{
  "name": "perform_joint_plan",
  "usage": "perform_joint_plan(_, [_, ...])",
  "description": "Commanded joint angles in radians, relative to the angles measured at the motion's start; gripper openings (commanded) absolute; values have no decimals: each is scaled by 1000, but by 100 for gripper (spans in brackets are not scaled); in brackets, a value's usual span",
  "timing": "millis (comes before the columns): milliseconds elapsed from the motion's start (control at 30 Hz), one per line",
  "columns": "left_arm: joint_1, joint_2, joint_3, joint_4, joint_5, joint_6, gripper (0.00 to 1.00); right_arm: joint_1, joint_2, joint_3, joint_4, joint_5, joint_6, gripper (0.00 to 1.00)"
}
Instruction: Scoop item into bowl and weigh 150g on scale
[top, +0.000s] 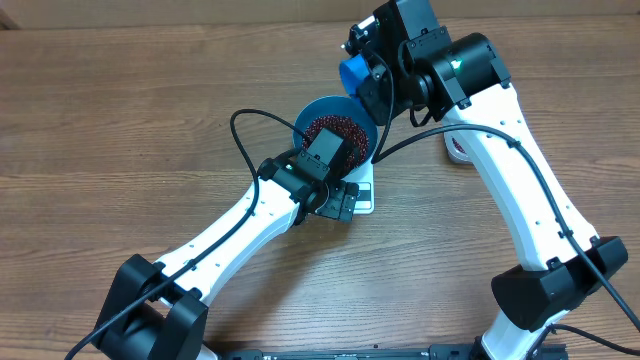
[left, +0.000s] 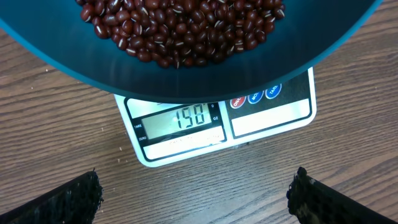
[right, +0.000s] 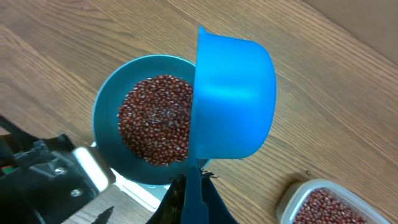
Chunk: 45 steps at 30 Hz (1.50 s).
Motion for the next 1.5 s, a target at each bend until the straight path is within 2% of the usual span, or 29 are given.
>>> perform_joint_plan(0, [5,4,-5,0,-16,-3,99,6,-6,6,9,-35,-7,5])
perform_joint_plan(100, [5,4,-5,0,-16,-3,99,6,-6,6,9,-35,-6,5])
perform_joint_plan(300, [5,4,-5,0,-16,-3,100,-15,-6,6,19,-48,94,4])
perform_joint_plan(500, [5,4,-5,0,-16,-3,100,-65,-6,6,31,-195,103,4])
perform_joint_plan(1333, [5,4,-5,0,-16,-3,100,-97,-6,6,23,-191,103,5])
perform_joint_plan(1467, [5,4,-5,0,-16,-3,100,-106,-6,6,23,-192,138,5])
